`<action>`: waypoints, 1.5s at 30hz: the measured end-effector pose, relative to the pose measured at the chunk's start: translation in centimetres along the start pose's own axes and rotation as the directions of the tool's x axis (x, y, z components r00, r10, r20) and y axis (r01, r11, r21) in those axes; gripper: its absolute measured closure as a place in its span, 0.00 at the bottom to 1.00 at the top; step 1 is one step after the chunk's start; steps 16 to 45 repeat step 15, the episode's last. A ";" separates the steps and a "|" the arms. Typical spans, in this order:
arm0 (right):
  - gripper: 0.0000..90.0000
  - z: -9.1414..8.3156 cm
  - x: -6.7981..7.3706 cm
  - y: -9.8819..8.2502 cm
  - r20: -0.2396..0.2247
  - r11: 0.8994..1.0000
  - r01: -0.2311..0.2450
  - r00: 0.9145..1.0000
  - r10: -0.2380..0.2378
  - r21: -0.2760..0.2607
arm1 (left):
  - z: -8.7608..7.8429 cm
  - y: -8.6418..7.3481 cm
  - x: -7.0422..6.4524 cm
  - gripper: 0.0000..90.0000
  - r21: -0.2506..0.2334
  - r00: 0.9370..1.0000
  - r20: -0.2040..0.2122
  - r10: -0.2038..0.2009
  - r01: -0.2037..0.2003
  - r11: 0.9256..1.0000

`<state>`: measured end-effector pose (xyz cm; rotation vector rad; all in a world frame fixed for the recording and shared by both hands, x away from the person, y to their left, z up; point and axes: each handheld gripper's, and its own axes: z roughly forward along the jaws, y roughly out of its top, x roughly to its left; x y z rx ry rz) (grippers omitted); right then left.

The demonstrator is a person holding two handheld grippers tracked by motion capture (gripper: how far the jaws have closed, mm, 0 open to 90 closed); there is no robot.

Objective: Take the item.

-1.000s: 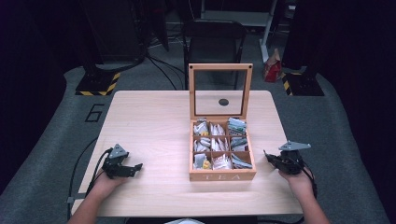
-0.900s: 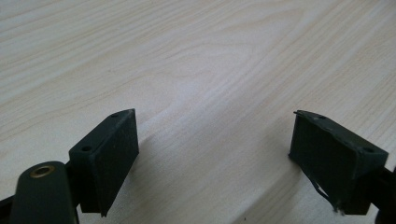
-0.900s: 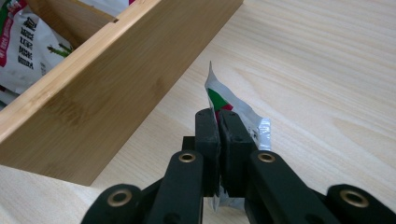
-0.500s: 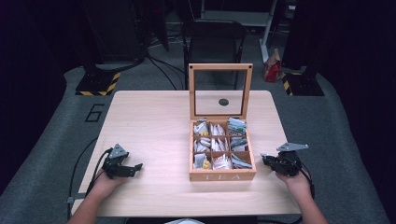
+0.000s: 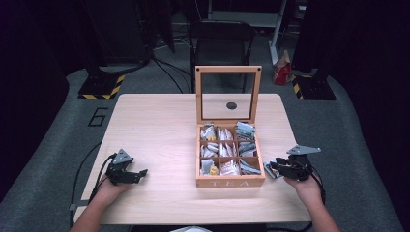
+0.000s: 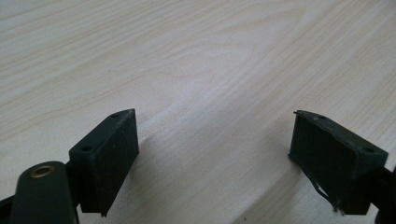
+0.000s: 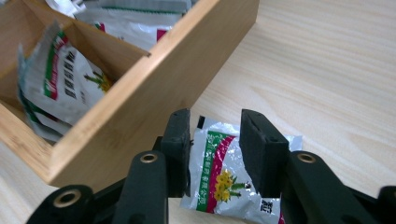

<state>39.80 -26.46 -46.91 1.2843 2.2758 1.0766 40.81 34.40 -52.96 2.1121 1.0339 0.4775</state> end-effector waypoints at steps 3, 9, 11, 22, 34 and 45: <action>0.67 -0.5 0.2 0.5 -0.005 1.000 -0.006 1.000 0.006 -0.020 | 0.0 0.0 0.0 0.17 0.000 1.000 0.000 0.000 0.000 1.000; 0.61 -1.5 0.9 1.3 -0.020 0.998 -0.009 1.000 0.008 -0.063 | 0.0 0.0 0.0 0.17 0.000 1.000 0.000 0.000 0.000 1.000; 0.60 -1.7 1.3 1.5 -0.022 0.998 -0.002 1.000 0.001 -0.069 | 0.0 0.0 0.0 0.17 0.000 1.000 0.000 0.000 0.000 1.000; 0.56 -2.0 2.0 1.6 -0.013 0.996 0.023 1.000 -0.024 -0.091 | 0.0 0.0 0.0 0.17 0.000 1.000 0.000 0.000 0.000 1.000; 0.56 -2.0 2.0 1.6 -0.013 0.996 0.023 1.000 -0.024 -0.091 | 0.0 0.0 0.0 0.17 0.000 1.000 0.000 0.000 0.000 1.000; 0.56 -2.0 2.0 1.6 -0.013 0.996 0.023 1.000 -0.024 -0.091 | 0.0 0.0 0.0 0.17 0.000 1.000 0.000 0.000 0.000 1.000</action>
